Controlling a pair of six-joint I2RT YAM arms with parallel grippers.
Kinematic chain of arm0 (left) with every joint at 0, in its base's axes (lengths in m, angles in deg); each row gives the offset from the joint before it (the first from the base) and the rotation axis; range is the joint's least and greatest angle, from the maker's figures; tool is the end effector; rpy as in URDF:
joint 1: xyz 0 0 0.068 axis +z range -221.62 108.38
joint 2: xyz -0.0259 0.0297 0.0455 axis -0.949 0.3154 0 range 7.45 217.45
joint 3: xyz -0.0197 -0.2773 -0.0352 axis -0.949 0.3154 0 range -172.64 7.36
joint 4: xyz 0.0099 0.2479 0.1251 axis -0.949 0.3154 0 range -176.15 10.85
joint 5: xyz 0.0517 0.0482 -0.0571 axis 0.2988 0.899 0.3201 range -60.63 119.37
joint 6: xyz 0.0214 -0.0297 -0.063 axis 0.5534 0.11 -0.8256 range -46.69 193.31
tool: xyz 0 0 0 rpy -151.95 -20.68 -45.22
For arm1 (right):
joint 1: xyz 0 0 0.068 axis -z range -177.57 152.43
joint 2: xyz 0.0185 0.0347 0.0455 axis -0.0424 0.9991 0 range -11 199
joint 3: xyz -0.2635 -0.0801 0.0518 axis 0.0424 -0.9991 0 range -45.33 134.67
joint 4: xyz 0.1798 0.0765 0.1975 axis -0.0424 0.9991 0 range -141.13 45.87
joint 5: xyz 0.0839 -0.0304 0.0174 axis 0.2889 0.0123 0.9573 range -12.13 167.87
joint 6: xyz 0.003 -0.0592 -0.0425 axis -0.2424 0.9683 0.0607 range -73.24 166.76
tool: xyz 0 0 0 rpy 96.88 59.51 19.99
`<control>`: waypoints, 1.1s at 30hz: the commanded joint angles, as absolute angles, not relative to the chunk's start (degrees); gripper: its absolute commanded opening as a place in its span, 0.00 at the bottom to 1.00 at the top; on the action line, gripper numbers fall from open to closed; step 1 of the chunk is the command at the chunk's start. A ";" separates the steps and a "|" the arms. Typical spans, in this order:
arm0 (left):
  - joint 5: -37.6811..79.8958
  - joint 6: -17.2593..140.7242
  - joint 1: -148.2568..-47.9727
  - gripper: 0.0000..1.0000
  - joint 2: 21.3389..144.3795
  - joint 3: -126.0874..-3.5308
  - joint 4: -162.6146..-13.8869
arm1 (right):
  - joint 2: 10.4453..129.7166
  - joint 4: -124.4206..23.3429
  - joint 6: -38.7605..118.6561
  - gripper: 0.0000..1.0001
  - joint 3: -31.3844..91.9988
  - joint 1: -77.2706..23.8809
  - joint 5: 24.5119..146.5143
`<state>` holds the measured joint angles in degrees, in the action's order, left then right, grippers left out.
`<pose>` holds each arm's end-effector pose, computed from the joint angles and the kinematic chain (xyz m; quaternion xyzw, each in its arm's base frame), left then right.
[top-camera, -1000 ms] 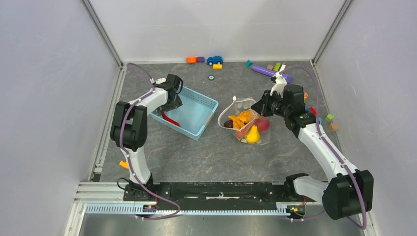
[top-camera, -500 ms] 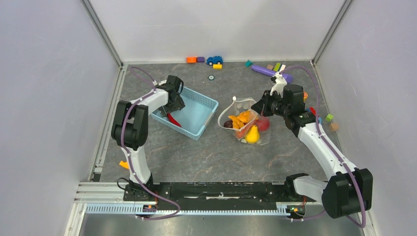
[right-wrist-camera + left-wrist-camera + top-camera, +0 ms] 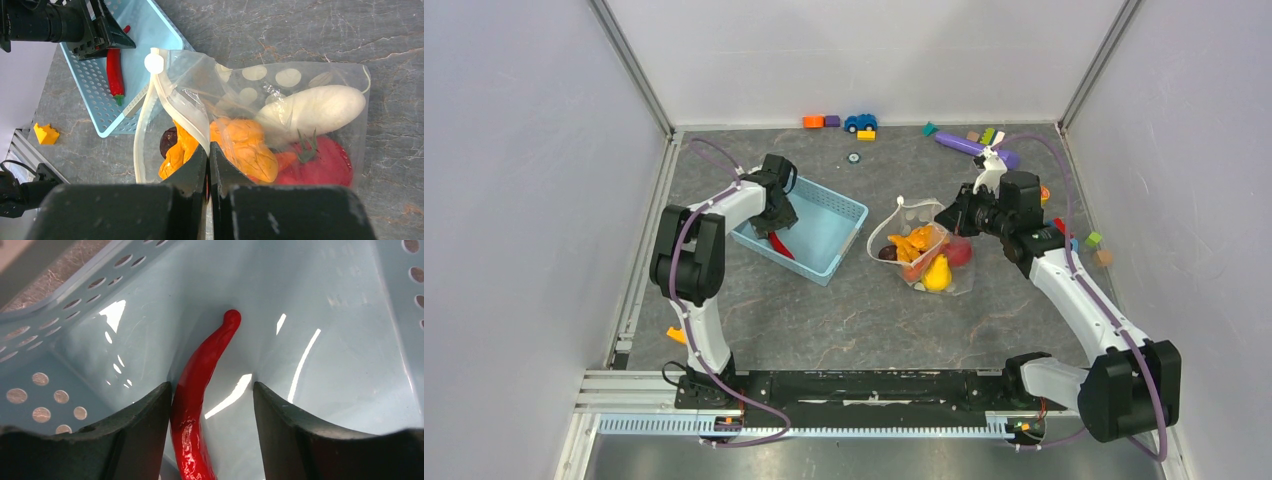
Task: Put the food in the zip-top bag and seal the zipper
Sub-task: Pick up the fake vegetable from the bin.
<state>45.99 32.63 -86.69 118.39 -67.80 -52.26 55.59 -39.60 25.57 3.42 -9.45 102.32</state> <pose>0.4014 -0.0900 0.1387 -0.2408 0.9441 0.0441 0.2210 0.2813 0.0847 0.2761 -0.0380 0.8496 0.3156 0.4208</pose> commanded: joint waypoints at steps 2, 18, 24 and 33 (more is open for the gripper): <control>47.03 31.12 -86.29 0.61 116.26 -67.08 -50.45 | 56.28 -41.53 25.11 0.05 3.89 -9.02 103.07; 46.87 31.96 -86.29 0.11 115.36 -67.54 -50.46 | 56.08 -41.72 24.53 0.05 3.90 -9.08 103.54; 47.63 33.09 -86.29 0.02 112.04 -67.35 -50.42 | 55.96 -41.73 24.45 0.05 4.07 -9.01 103.73; 48.69 33.28 -87.68 0.02 100.04 -67.03 -51.65 | 55.53 -41.73 24.37 0.05 4.48 -9.01 103.71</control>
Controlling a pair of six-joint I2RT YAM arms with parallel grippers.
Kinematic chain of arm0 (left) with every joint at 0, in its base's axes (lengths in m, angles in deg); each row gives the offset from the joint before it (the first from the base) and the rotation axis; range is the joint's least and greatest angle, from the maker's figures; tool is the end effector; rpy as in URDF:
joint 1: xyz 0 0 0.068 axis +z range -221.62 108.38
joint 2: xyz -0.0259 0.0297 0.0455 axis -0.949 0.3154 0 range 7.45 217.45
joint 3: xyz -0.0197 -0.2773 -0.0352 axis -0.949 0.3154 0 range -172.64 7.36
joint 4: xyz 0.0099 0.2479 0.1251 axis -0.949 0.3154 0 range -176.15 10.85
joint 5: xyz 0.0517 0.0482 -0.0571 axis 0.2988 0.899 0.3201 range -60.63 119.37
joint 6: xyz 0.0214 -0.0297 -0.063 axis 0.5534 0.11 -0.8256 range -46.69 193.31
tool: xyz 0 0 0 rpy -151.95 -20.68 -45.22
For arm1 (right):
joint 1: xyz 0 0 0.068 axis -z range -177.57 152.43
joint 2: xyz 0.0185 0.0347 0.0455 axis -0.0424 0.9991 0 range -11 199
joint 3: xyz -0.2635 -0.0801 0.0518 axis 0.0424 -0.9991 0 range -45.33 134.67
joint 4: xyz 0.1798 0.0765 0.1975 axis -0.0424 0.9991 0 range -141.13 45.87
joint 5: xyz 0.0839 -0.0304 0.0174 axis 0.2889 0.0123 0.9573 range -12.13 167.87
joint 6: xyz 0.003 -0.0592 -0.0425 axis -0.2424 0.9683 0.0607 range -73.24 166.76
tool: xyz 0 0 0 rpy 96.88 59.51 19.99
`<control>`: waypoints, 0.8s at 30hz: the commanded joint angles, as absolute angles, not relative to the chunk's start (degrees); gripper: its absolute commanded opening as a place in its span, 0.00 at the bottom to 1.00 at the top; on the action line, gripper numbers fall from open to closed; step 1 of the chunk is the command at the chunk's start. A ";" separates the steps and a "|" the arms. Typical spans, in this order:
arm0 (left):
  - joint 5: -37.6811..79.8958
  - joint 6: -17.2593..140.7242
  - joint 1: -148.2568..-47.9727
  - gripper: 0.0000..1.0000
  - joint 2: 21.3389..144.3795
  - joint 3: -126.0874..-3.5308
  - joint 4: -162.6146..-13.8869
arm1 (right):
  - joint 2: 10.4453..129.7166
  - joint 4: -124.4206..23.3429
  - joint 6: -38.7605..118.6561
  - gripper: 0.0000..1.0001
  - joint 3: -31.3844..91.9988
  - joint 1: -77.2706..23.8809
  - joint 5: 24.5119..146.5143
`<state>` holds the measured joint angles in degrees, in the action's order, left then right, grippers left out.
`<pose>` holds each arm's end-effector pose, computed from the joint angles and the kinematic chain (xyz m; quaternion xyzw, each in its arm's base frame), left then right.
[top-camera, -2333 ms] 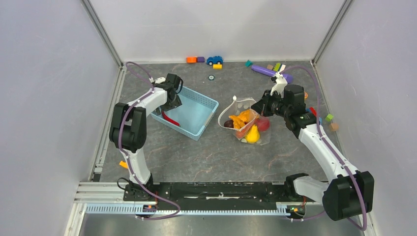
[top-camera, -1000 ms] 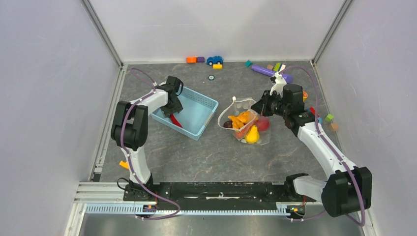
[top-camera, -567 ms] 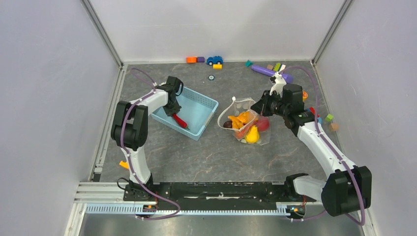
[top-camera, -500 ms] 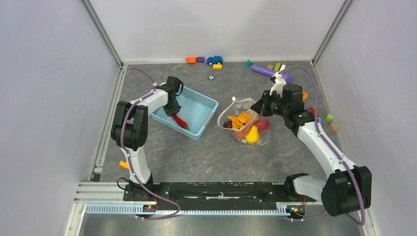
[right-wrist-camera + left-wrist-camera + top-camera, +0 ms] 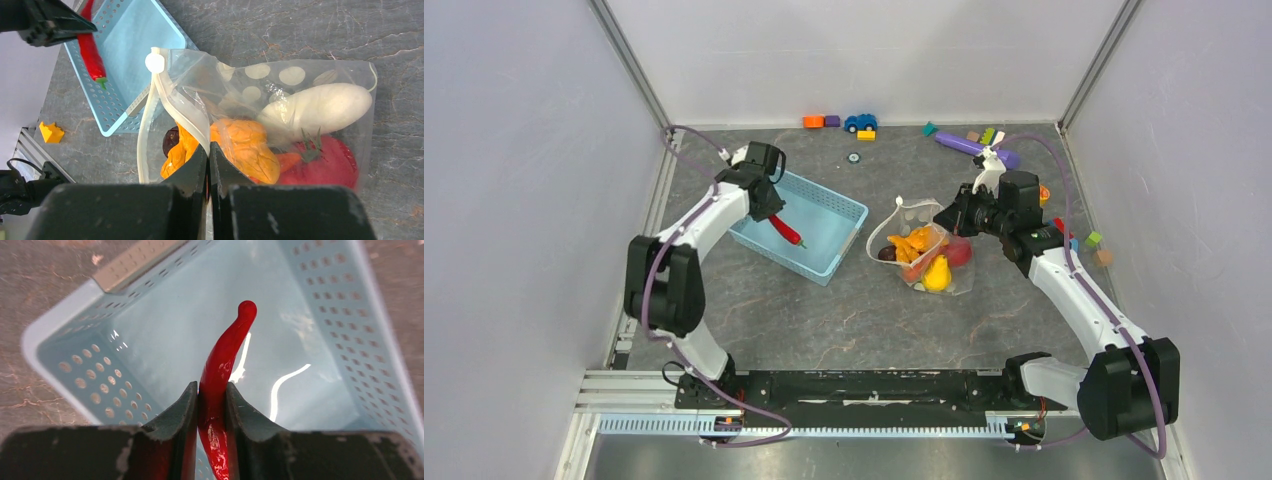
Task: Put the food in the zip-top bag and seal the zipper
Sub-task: Pick up the fake vegetable from the bin, then place the fake vegetable in the zipper food storage bag.
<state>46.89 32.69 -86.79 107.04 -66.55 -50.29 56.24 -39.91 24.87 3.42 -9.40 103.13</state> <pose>0.3818 -0.0845 0.2059 -0.2476 0.9262 0.0168 0.2839 0.2830 0.0856 0.2738 -0.0354 0.8503 0.3230 0.4141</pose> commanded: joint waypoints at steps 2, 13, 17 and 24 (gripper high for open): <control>50.68 32.93 -89.23 0.02 97.25 -67.55 -51.68 | 55.49 -41.73 24.30 0.05 4.59 -8.98 103.78; 61.65 41.37 -105.27 0.02 89.14 -70.85 -62.49 | 53.51 -41.98 23.32 0.05 5.05 -8.99 104.61; 59.24 42.12 -109.67 0.02 89.08 -70.96 -66.70 | 52.17 -42.76 22.80 0.05 4.60 -9.00 104.93; 59.33 41.28 -118.02 0.02 92.41 -70.81 -73.57 | 51.96 -44.71 21.44 0.05 2.88 -8.97 108.39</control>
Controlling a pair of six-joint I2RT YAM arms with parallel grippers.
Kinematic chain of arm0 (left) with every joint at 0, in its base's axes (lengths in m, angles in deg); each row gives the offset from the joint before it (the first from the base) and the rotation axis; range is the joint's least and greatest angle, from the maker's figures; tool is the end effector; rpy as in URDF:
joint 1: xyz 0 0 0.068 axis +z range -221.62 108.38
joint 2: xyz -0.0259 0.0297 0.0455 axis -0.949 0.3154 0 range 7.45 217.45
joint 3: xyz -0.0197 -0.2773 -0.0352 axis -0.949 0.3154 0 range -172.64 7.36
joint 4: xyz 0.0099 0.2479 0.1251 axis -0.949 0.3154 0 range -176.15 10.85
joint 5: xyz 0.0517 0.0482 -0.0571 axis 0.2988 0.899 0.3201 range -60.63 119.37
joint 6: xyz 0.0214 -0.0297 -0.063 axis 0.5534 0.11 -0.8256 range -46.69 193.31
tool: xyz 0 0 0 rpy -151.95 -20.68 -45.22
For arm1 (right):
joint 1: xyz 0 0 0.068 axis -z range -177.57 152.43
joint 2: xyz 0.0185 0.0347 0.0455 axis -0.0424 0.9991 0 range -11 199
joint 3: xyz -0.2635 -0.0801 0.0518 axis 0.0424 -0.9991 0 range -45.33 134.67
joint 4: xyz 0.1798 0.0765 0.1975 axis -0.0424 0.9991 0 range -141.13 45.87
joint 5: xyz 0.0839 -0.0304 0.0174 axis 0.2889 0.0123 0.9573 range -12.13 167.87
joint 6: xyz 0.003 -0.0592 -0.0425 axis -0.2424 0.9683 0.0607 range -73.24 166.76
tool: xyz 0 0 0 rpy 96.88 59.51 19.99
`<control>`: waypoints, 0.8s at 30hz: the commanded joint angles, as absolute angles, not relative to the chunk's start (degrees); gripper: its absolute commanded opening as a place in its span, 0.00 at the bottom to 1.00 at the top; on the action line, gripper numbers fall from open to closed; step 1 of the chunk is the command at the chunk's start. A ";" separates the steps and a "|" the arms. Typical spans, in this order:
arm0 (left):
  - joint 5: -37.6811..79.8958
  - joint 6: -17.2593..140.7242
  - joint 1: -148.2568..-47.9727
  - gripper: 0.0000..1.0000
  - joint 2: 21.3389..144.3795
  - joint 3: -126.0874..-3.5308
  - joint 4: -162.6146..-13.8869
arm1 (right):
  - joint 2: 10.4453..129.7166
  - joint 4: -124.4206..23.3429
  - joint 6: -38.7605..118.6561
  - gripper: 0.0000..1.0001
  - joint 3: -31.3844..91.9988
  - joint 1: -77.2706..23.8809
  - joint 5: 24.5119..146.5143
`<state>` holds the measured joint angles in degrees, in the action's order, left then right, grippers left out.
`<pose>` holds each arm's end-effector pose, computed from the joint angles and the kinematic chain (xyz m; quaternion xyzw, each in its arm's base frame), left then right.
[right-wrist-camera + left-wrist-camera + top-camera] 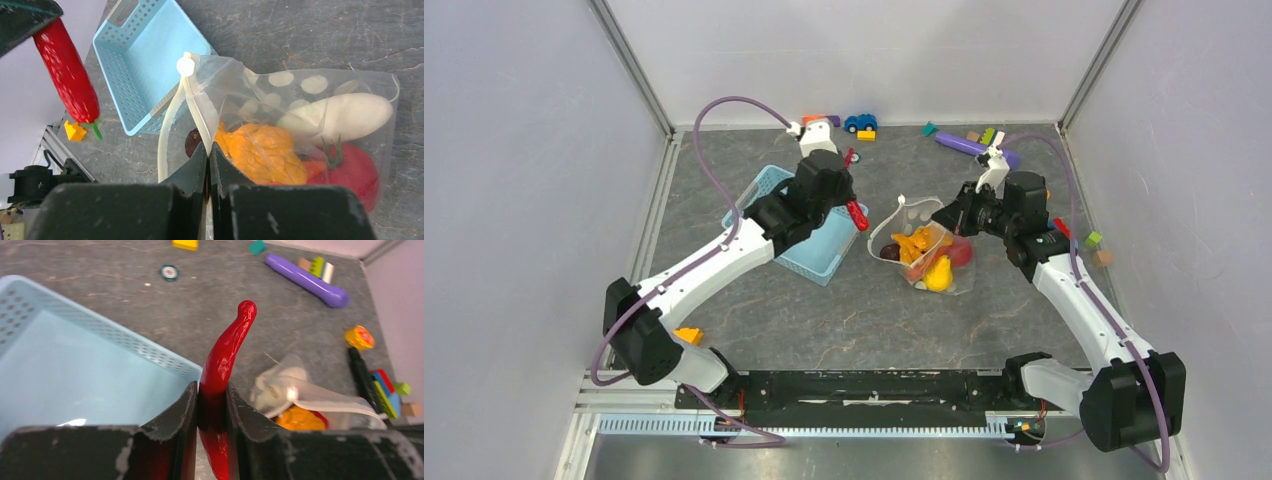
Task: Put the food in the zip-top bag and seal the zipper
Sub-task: Place the fake vegetable in the zipper food storage bag.
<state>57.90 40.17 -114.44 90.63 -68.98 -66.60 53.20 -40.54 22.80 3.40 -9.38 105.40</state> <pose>0.2907 -0.2298 0.3551 -0.0600 0.8316 -0.1493 0.5315 0.2736 0.0857 0.2897 -0.0380 0.8327 0.3500 0.4274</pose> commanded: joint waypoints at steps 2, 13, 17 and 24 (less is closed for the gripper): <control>60.60 41.42 -120.09 0.02 94.09 -71.60 -74.68 | 51.77 -45.23 21.01 0.05 2.29 -9.02 108.80; 70.62 41.11 -126.54 0.02 100.92 -76.31 -76.73 | 52.07 -45.00 19.88 0.05 2.46 -9.00 112.28; 74.12 39.42 -128.10 0.02 102.01 -75.92 -77.51 | 52.37 -46.06 18.62 0.05 2.31 -8.99 111.45; 72.36 35.83 -129.55 0.02 104.58 -76.23 -78.04 | 53.56 -48.16 17.07 0.05 2.64 -8.95 111.95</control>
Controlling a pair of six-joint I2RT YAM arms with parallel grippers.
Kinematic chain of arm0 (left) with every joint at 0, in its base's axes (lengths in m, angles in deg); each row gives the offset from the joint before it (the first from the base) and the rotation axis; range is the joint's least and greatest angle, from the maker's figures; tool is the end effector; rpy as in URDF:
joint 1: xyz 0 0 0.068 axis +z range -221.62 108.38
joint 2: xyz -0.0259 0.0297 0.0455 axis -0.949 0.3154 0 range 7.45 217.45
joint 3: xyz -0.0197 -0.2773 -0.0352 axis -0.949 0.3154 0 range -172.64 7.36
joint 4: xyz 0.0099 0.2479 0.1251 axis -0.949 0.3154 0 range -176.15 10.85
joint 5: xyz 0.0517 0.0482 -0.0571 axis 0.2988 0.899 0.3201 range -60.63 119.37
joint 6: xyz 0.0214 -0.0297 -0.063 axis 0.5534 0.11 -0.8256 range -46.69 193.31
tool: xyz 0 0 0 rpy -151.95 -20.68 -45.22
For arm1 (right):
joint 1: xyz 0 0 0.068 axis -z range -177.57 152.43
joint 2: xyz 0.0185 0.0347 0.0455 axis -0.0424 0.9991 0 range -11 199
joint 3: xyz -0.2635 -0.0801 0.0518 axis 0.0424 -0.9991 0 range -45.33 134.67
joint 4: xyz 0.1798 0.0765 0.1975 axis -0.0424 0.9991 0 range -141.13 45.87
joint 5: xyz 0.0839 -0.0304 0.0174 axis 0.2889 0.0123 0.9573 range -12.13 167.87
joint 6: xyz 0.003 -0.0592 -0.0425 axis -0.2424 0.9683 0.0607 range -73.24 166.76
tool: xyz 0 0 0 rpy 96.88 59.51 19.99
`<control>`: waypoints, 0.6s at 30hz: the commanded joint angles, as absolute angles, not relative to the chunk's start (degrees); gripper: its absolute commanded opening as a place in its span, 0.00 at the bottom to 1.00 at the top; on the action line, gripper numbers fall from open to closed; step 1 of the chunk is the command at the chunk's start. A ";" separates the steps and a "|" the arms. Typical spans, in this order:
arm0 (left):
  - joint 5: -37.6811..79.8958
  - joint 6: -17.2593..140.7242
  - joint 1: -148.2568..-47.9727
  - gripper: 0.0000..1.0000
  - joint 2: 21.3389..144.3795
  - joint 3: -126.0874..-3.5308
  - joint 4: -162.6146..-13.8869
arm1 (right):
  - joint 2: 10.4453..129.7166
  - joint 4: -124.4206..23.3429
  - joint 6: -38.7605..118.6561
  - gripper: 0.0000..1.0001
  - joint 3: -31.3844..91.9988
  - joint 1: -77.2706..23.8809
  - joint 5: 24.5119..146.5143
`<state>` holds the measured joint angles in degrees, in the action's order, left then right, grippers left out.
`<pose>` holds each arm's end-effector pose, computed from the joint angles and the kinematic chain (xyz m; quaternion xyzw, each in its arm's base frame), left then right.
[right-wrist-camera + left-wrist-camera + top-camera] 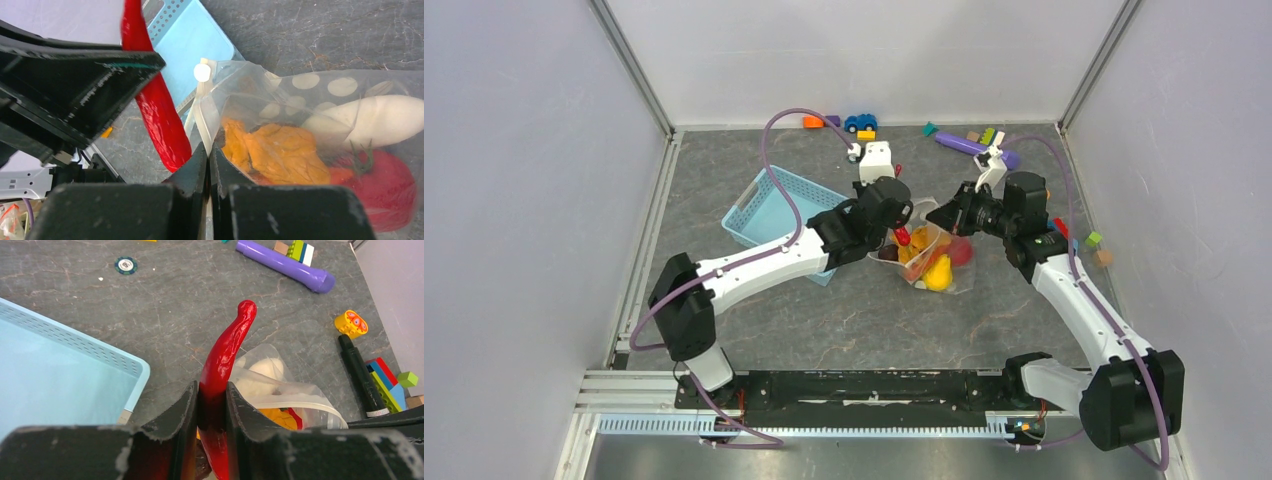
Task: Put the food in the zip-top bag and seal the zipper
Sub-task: Place the fake vegetable in the zipper food storage bag.
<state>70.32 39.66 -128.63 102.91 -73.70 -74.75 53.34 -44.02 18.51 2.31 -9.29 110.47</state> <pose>0.2636 -0.3329 0.3247 -0.0214 0.8148 -0.1458 0.5608 0.2727 0.0898 0.2898 -0.0360 0.8178 0.4000 0.4121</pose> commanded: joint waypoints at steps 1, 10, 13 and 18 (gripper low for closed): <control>72.31 35.31 -129.79 0.02 105.10 -76.23 -78.02 | 53.75 -48.31 16.98 0.05 2.82 -9.00 111.98; 71.72 33.36 -131.29 0.02 106.99 -76.28 -77.51 | 55.86 -50.78 15.26 0.05 3.44 -9.04 114.06; 69.38 31.99 -131.47 0.02 106.45 -74.60 -78.70 | 56.68 -50.77 14.96 0.05 3.93 -9.00 114.30; 68.04 30.57 -132.06 0.02 104.53 -70.40 -81.60 | 56.99 -50.73 15.24 0.05 4.85 -8.98 114.14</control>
